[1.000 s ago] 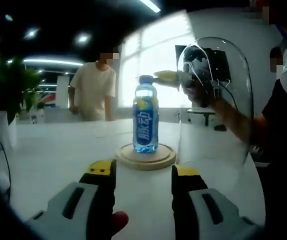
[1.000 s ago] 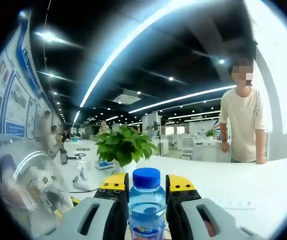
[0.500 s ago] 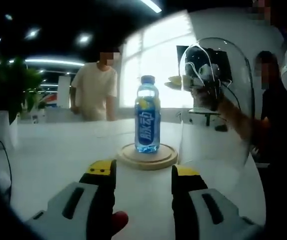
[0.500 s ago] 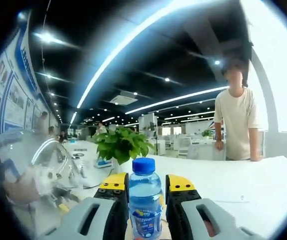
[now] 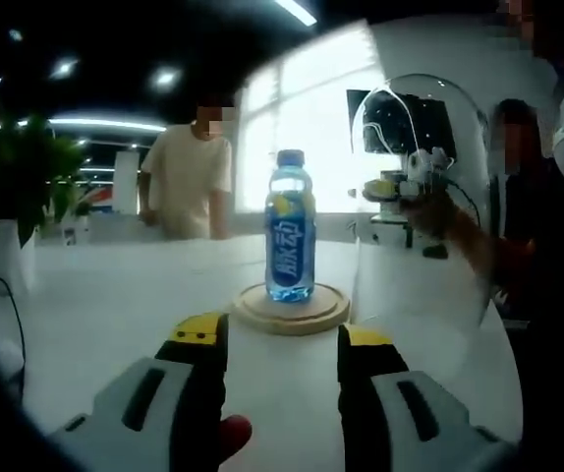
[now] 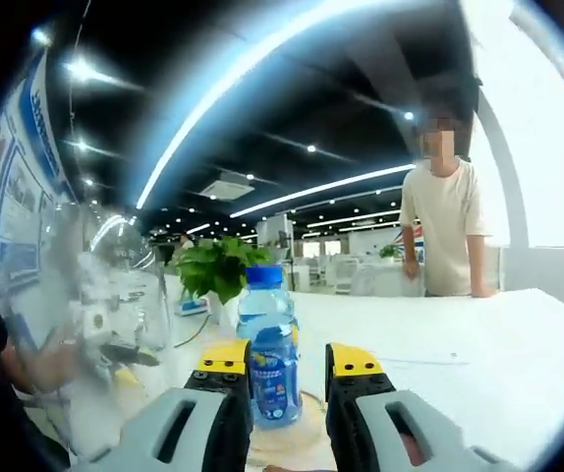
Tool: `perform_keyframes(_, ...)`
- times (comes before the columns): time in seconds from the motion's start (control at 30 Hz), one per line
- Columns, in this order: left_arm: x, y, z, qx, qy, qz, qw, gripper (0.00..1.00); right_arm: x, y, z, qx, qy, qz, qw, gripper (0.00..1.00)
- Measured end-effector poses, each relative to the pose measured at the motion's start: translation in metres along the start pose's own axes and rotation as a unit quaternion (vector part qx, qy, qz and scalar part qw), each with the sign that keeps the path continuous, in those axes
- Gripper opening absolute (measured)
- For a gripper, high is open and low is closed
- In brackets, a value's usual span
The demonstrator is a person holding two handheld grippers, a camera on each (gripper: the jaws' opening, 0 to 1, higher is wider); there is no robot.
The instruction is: Open the cover put in the Mizone put the cover back on
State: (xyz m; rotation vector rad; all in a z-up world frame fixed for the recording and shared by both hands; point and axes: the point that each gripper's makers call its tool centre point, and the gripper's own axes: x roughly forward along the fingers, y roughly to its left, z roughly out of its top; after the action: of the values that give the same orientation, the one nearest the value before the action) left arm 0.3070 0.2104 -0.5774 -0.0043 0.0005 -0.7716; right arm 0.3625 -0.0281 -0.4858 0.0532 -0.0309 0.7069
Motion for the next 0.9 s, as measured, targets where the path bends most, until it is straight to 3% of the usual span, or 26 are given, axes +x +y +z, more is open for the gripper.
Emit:
perform_keyframes(0.33, 0.0, -0.002, -0.001, 0.012, 0.005, -0.001, 0.9999, 0.37, -0.032, -0.014, -0.048, 0.02, 0.027, -0.033, 0.9989, 0.22)
perform_keyframes(0.9, -0.001, 0.0, -0.003, 0.01, 0.008, 0.003, 0.9999, 0.37, -0.058, -0.013, -0.092, 0.022, 0.044, -0.032, 0.9983, 0.22)
